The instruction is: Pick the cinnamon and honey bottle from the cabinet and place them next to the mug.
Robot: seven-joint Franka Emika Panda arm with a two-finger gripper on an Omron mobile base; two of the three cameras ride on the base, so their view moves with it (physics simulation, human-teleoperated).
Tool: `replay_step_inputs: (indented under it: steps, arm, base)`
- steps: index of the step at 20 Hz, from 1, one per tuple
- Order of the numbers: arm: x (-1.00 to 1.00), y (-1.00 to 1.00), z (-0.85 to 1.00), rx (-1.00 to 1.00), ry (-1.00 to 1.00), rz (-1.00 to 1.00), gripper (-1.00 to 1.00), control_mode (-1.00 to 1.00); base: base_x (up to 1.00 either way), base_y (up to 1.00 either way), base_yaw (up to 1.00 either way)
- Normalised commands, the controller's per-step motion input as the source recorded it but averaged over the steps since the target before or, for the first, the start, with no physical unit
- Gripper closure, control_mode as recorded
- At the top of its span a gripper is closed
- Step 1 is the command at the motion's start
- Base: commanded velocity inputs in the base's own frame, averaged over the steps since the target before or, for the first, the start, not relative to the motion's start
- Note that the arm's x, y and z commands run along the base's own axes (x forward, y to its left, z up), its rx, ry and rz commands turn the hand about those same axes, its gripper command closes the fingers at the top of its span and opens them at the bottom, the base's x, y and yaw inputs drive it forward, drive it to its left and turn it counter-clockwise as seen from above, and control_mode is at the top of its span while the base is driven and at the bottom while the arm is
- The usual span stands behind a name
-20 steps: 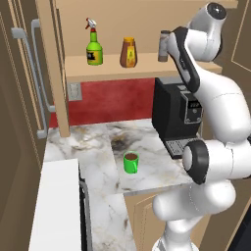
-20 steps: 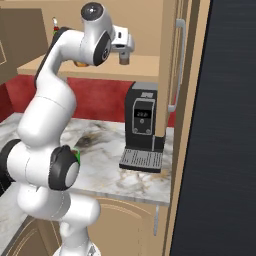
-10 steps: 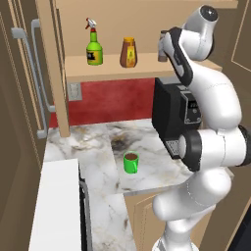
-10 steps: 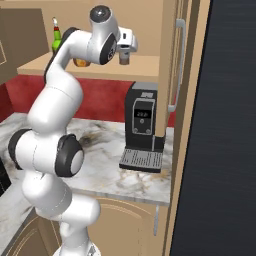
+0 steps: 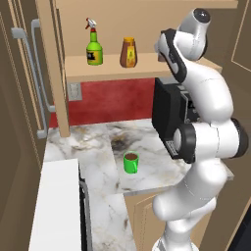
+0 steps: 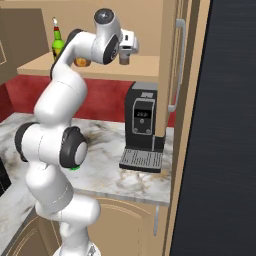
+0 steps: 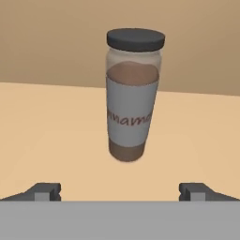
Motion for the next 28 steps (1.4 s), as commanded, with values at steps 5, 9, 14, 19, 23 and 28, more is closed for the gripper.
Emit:
replay_step_inputs:
  steps: [5,9,14,19,23,28]
  arm:
    - [0.19,0.00,-0.03,0.00,0.00,0.00,-1.00,-1.00]
    - [0.22,0.00,0.00,0.00,0.00,0.00,-1.00,-1.00]
    - [0.18,0.00,0.00,0.00,-0.02,0.00,-1.00,-1.00]
    - [0.14,-0.03,-0.01,0.00,0.00,0.00,-1.00,-1.00]
    - [0.08,-0.05,-0.05,0.00,0.00,0.00,-1.00,-1.00]
    - [0.11,-0.06,-0.14,0.00,0.00,0.00,-1.00,-1.00]
  base:
    - [0.00,0.00,0.00]
    - [0.00,0.00,0.00]
    - [0.00,0.00,0.00]
    - [0.00,0.00,0.00]
    - [0.00,0.00,0.00]
    - [0.00,0.00,0.00]
